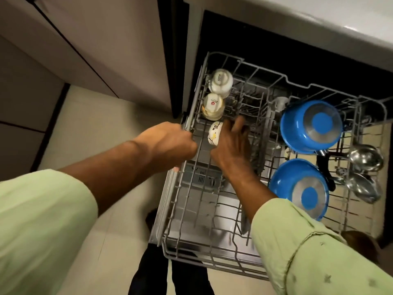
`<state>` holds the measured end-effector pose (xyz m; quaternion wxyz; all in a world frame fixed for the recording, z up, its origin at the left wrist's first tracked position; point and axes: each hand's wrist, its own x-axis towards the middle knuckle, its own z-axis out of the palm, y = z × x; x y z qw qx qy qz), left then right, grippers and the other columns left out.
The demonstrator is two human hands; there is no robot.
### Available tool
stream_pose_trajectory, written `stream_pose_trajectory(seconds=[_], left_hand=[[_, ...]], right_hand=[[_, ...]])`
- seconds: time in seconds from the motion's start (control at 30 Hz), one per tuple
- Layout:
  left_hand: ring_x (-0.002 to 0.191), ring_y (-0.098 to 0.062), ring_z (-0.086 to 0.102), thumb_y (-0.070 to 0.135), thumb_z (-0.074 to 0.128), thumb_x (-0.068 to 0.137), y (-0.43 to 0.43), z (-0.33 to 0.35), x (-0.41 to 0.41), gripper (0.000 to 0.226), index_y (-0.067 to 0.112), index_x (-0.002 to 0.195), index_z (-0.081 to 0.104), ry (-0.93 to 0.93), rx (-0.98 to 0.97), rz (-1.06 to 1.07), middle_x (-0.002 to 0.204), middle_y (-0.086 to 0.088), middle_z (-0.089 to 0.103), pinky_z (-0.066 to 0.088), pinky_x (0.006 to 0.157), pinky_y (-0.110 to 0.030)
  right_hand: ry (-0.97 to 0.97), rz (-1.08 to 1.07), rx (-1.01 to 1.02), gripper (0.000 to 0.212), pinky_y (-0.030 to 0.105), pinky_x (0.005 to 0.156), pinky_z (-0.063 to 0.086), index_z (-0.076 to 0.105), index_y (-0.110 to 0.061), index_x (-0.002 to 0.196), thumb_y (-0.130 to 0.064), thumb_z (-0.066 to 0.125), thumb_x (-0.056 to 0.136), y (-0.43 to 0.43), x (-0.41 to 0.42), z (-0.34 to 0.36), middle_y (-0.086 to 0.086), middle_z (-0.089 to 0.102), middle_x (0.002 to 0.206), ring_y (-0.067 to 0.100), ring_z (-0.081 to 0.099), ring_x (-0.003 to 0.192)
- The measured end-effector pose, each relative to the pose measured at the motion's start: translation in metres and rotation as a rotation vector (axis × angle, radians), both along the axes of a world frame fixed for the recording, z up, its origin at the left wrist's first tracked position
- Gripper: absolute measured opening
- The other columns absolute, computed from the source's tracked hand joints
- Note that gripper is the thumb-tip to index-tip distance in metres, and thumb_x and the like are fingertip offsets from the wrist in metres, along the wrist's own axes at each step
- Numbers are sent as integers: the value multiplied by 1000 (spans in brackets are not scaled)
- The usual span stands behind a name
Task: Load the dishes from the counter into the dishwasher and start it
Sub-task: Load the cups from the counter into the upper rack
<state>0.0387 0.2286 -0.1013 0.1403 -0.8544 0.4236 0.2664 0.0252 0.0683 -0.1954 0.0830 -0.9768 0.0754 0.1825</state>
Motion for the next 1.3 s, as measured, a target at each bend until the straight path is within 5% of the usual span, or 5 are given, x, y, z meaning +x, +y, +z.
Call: stream_pose_trajectory(seconds=[0.27, 0.53, 0.8, 1.1, 1.3], left_hand=[[99, -24, 67, 9, 54, 98, -10, -2, -4, 23, 14, 118, 63, -41, -46, 41, 112, -2, 67, 43, 70, -30], [101, -26, 66, 6, 52, 98, -11, 0, -7, 24, 12, 121, 55, -49, -63, 77, 113, -4, 66, 45, 73, -30], [100, -21, 65, 9, 53, 99, -13, 0, -10, 27, 12, 125, 56, -37, -46, 101, 116, -4, 65, 41, 72, -26], [76, -15, 43, 8, 54, 98, -12, 1, -12, 24, 10, 122, 54, -25, -84, 203, 109, -4, 64, 40, 70, -25], [79, -19, 55, 8, 57, 97, -7, -1, -14, 19, 10, 115, 59, -18, -49, 254, 105, -5, 64, 42, 69, -26]], right_hand=[[-132, 77, -59, 67, 49, 98, 42, 35, -12, 142, -10, 67, 83, 32, 13, -19, 17, 33, 146, 41, 37, 126], [-277, -38, 291, 67, 45, 86, 51, 43, -9, 137, -8, 73, 77, 17, 0, -37, 20, 40, 142, 39, 44, 123], [-338, 30, 176, 57, 45, 85, 51, 53, -11, 134, -3, 69, 80, 22, -6, -38, 18, 45, 138, 39, 47, 119], [-362, -94, 303, 80, 42, 73, 57, 29, -24, 139, -5, 76, 77, 21, -10, -46, 21, 39, 140, 37, 52, 117], [-292, -174, 302, 95, 39, 87, 53, 28, -22, 147, -1, 78, 69, 16, -34, -37, 13, 36, 143, 30, 45, 124]])
